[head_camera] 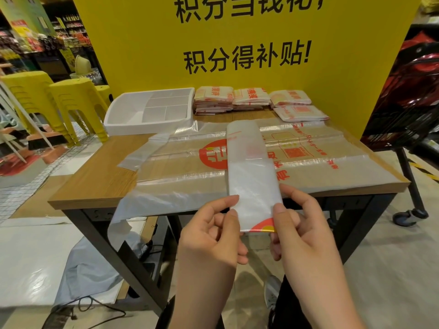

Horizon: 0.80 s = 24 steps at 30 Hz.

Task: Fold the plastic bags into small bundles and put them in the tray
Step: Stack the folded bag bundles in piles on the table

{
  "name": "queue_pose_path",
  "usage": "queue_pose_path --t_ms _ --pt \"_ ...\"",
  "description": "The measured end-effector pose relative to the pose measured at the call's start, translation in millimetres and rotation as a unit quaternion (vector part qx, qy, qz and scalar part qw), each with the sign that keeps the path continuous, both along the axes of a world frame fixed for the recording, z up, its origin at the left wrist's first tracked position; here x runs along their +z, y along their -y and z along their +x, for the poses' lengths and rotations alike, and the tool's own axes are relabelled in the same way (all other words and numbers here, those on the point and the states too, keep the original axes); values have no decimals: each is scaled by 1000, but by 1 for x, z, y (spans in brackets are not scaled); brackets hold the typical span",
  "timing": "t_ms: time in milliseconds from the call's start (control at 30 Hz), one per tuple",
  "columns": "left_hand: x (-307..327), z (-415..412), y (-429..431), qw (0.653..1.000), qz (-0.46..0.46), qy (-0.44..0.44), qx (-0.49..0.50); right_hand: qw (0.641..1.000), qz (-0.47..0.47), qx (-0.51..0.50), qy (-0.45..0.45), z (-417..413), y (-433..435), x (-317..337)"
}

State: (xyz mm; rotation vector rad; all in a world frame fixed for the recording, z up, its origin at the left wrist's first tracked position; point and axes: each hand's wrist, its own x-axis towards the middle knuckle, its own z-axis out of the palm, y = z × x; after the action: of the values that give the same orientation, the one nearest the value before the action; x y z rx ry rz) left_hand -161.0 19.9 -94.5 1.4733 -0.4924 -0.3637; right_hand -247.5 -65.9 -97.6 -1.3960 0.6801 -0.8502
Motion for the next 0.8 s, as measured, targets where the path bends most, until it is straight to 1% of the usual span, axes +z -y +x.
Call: queue_pose_path --t_ms 67,100,133,167,200,233,267,300,333,400,467,533,567,600,633,667,700,733,767,800 --pt "4 1 -5 999 32 6 -19 1000 6 6 7 -1 1 3" --pt "8 1 -10 998 58 22 -30 1000 14 8 9 -1 2 4" --pt "12 3 -18 992 95 69 -42 1000 23 10 11 -2 3 5" --pt "16 6 -26 976 143 156 -58 999 32 12 13 -2 4 6" --pt "23 10 -35 940 198 266 -79 999 37 14 12 -2 6 6" --pt "29 16 -41 889 242 376 -101 999 38 15 8 -3 6 7" --pt "32 24 -42 833 264 472 -121 999 37 17 4 -3 5 8" --pt "34 33 -39 785 276 536 -146 999 36 16 0 -3 5 9" --pt "36 42 -32 753 288 567 -172 999 35 16 -3 -2 5 9" --pt "38 59 -12 714 336 577 -211 999 42 20 -7 -1 3 10" --pt "36 73 5 678 373 593 -224 998 44 27 -24 0 4 12" --pt "32 80 13 666 389 593 -229 997 22 32 -60 -1 6 15" --pt "30 81 14 668 391 589 -230 995 -9 42 -92 -4 8 16" --pt "27 81 14 668 392 588 -231 988 -62 57 -132 -11 12 19" --pt "26 81 14 666 394 589 -233 973 -136 72 -174 -19 17 23" --pt "25 81 13 662 398 590 -234 946 -229 80 -215 -29 23 28" --pt "24 81 13 659 397 594 -234 902 -335 80 -259 -38 31 35" --pt "23 81 14 659 396 596 -233 846 -433 77 -301 -44 40 41" --pt "22 81 14 659 394 597 -232 791 -512 82 -325 -47 47 45" --pt "22 81 14 660 393 597 -231 751 -557 106 -339 -44 53 49"
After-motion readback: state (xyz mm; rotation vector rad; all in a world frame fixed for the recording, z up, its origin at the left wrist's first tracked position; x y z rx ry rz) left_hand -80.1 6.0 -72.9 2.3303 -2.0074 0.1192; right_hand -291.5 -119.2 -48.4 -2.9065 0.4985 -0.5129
